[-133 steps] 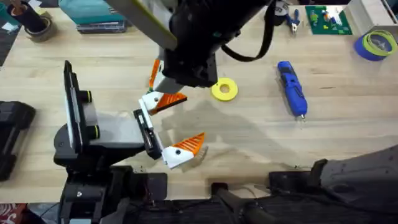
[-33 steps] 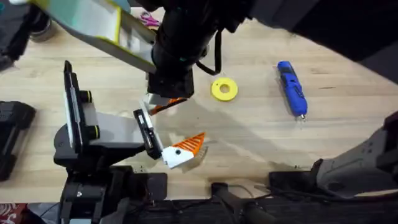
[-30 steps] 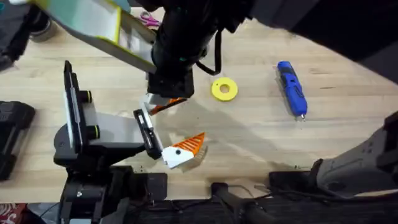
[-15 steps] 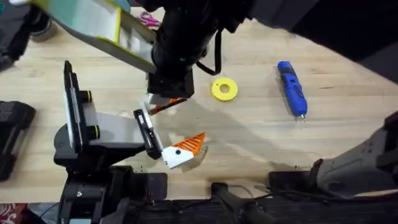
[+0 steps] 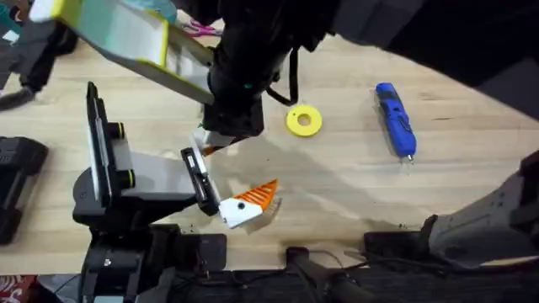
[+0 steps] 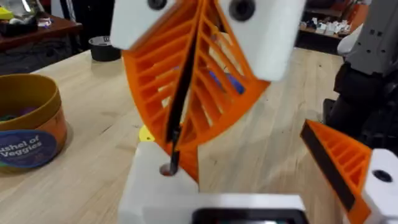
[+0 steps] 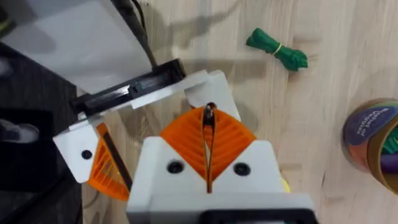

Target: Pick up the gripper from the table and insert it into the empty holder that is missing its gripper. Then pick up a screw, insert it into the mounting hole, and use the screwdriver to tighten it. Finally, clean up the table by picking up the vegetable and placing it into the bucket.

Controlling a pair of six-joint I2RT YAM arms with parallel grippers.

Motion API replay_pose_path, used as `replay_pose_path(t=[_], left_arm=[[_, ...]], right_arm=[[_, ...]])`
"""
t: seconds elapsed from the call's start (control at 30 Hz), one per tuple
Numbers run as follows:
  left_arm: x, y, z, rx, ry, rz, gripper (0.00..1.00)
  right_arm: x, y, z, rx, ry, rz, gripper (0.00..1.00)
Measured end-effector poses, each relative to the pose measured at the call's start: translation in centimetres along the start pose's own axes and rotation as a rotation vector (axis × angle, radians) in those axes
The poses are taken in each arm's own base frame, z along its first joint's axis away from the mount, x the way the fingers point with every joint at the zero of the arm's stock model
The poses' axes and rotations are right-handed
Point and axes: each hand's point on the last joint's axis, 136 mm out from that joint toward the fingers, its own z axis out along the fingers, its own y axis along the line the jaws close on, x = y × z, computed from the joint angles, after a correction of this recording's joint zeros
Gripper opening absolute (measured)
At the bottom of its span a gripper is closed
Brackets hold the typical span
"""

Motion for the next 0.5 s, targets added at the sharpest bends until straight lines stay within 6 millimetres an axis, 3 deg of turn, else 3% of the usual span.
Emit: replay_pose_path(t=[0.5], left_arm=[[-0.01, 0.0, 0.0, 0.0, 0.0, 0.0, 0.986]], right_arm=[[-0.23, -0.16, 0.04, 0.006, -0.01, -0.003, 0.005]])
